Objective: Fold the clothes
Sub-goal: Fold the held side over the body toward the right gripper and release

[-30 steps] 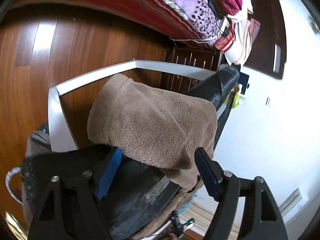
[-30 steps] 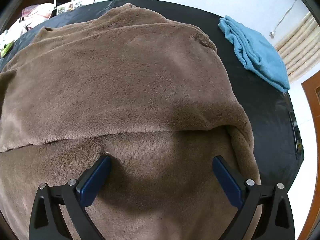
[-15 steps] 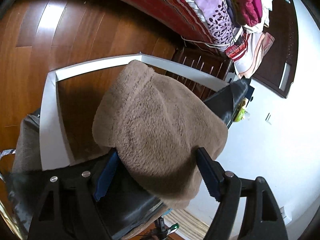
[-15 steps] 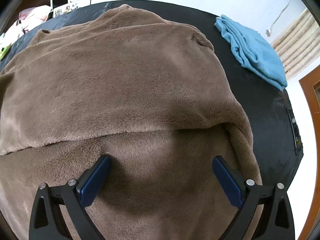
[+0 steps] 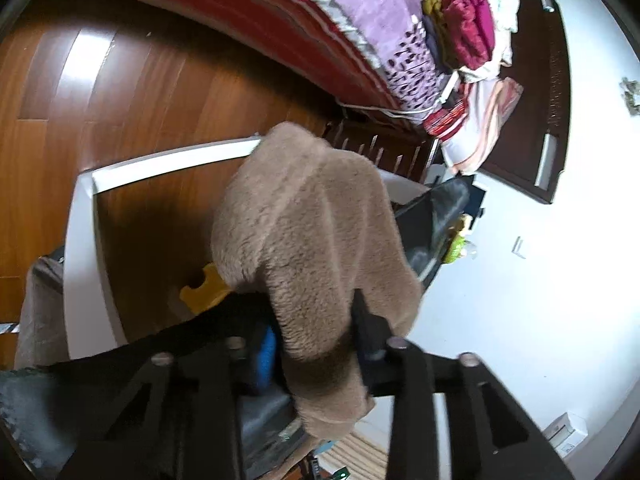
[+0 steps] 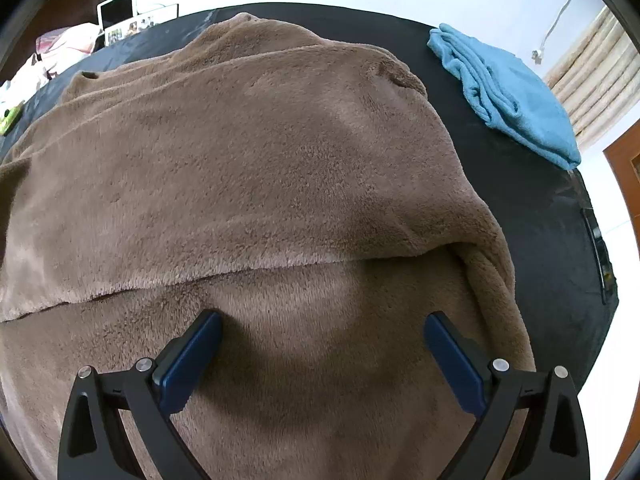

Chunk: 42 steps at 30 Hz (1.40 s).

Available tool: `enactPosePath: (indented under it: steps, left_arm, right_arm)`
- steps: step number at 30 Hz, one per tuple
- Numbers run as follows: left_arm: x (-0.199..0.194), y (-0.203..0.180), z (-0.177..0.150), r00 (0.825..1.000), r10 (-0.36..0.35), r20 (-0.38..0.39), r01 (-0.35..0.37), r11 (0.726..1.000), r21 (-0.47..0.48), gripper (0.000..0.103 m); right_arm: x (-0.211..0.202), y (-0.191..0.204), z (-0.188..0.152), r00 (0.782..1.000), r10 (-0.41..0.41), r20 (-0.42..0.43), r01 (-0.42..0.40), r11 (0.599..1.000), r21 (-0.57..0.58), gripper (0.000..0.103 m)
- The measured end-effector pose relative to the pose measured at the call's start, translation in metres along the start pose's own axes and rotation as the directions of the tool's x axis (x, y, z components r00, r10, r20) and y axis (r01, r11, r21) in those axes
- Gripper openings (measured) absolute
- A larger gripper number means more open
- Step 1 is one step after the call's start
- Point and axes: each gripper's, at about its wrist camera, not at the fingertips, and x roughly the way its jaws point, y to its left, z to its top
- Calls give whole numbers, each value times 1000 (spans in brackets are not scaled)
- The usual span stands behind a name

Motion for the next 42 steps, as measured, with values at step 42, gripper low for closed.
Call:
enactPosePath:
  steps: [42]
  left_arm:
    - [156, -221, -389, 995, 37, -91, 47, 629, 776, 18]
  right_arm:
    - [-47, -95, 1, 901, 406, 152, -392, 913, -114, 102]
